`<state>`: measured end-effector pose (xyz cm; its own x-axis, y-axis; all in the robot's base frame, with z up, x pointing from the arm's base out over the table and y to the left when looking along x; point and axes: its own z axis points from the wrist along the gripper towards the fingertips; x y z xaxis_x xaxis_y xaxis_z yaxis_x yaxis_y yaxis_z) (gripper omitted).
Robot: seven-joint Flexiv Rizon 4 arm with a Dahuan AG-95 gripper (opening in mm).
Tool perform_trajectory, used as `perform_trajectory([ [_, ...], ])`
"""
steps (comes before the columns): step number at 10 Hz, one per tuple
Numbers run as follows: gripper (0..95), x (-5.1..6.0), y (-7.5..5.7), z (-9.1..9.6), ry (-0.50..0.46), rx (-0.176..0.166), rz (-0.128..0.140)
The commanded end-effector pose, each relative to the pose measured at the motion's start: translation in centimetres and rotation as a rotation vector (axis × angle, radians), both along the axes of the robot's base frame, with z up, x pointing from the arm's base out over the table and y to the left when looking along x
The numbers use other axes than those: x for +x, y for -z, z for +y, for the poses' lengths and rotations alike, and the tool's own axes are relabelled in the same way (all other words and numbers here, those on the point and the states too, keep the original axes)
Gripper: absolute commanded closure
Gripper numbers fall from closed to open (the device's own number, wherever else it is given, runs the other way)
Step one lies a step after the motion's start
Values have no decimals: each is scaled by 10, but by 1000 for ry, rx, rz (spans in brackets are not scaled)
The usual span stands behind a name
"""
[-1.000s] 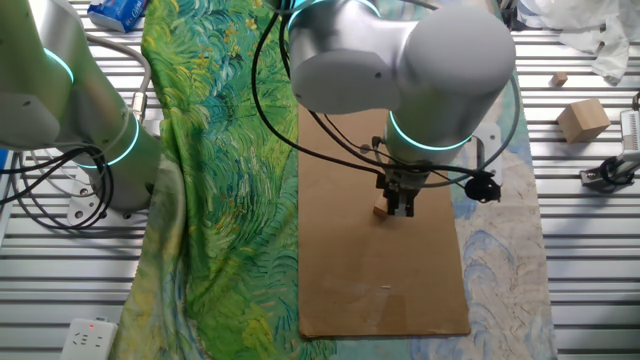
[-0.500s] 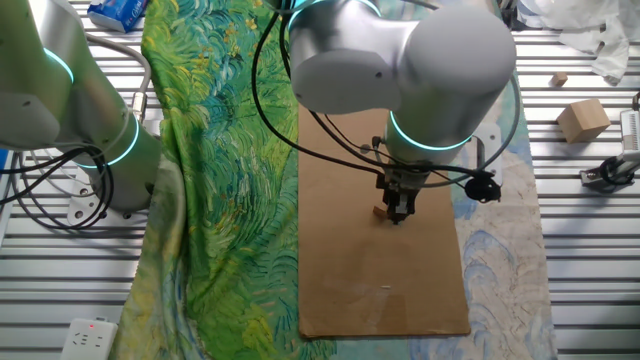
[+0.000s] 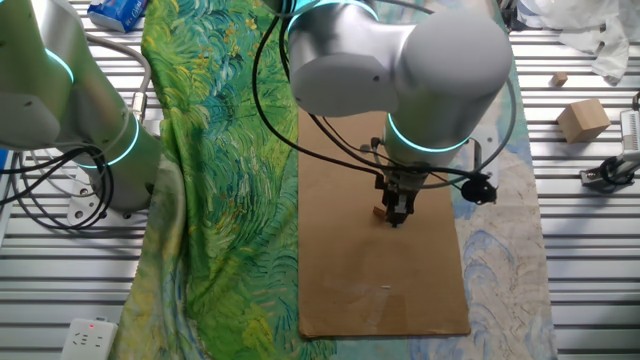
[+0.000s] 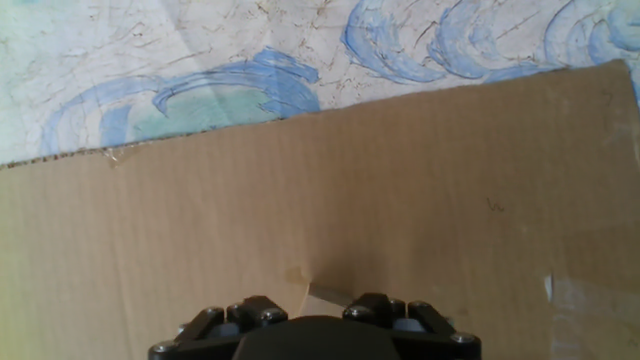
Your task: Hold a small block with the gripper and sweep it from left to right on the table
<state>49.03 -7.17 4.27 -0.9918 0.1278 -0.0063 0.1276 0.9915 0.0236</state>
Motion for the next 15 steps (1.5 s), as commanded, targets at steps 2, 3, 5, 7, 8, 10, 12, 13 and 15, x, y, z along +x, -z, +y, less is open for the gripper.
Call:
perform_trajectory([
  [2, 570, 0, 3, 0, 12, -2, -3],
  [3, 570, 0, 4, 0, 20, -2, -2],
  [5, 570, 0, 6, 0, 32, -5, -2],
  [7, 570, 0, 7, 0, 41, -5, -2],
  [8, 760, 0, 7, 1, 49, -5, 0],
  [10, 760, 0, 7, 1, 53, -5, 1],
  [12, 760, 0, 8, 1, 58, -4, 1],
  [13, 950, 0, 8, 1, 67, -4, 4],
  [15, 950, 0, 8, 1, 69, -1, 8],
])
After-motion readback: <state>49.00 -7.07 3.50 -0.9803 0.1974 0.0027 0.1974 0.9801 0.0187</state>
